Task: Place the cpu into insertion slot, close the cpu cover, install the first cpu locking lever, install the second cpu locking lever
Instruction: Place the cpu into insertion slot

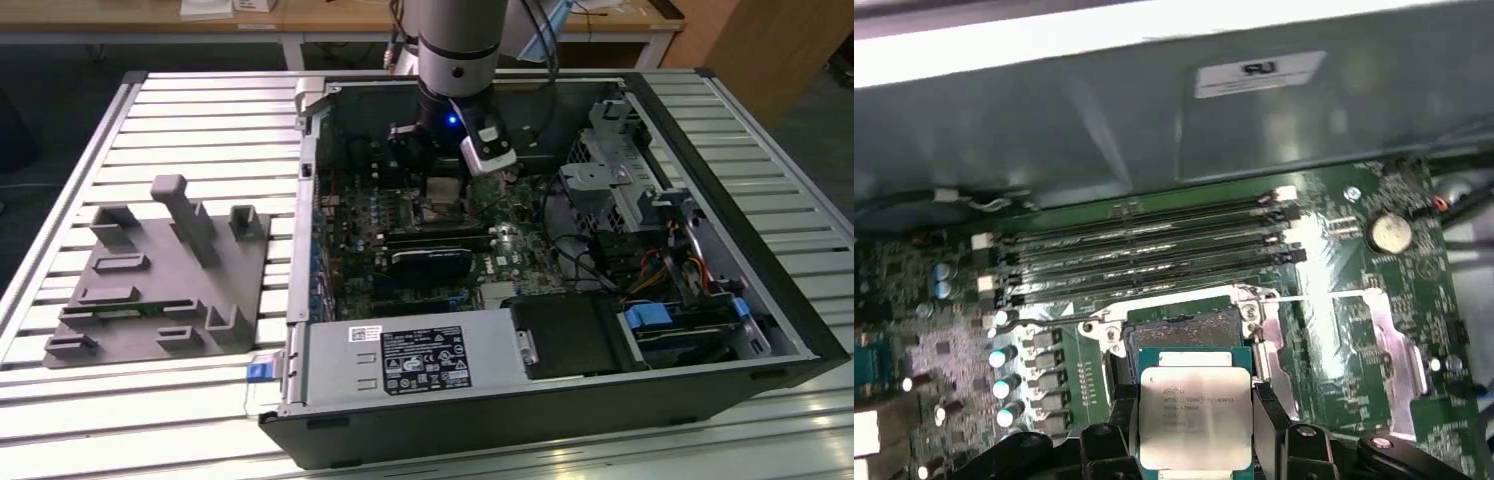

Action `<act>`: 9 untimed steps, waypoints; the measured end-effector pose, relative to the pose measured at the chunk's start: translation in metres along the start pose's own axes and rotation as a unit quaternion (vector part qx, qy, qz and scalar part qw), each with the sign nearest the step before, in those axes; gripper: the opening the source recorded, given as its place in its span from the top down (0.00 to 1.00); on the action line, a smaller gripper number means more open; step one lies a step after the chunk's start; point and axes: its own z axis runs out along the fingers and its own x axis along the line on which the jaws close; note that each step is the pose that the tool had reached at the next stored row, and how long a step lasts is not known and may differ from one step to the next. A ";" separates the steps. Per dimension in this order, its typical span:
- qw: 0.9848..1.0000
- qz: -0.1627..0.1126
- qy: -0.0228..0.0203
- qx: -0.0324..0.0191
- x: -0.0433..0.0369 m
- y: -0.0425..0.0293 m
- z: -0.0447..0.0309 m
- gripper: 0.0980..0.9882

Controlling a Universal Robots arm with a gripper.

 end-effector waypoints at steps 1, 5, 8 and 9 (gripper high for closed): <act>1.000 0.009 -0.001 0.000 0.0000 0.0000 0.0001 0.50; 0.999 0.044 -0.004 0.000 0.0000 0.0000 0.0004 0.50; 0.997 0.071 -0.006 0.001 0.0000 0.0000 0.0006 0.50; 0.997 0.080 -0.007 0.001 0.0000 -0.0001 0.0006 0.50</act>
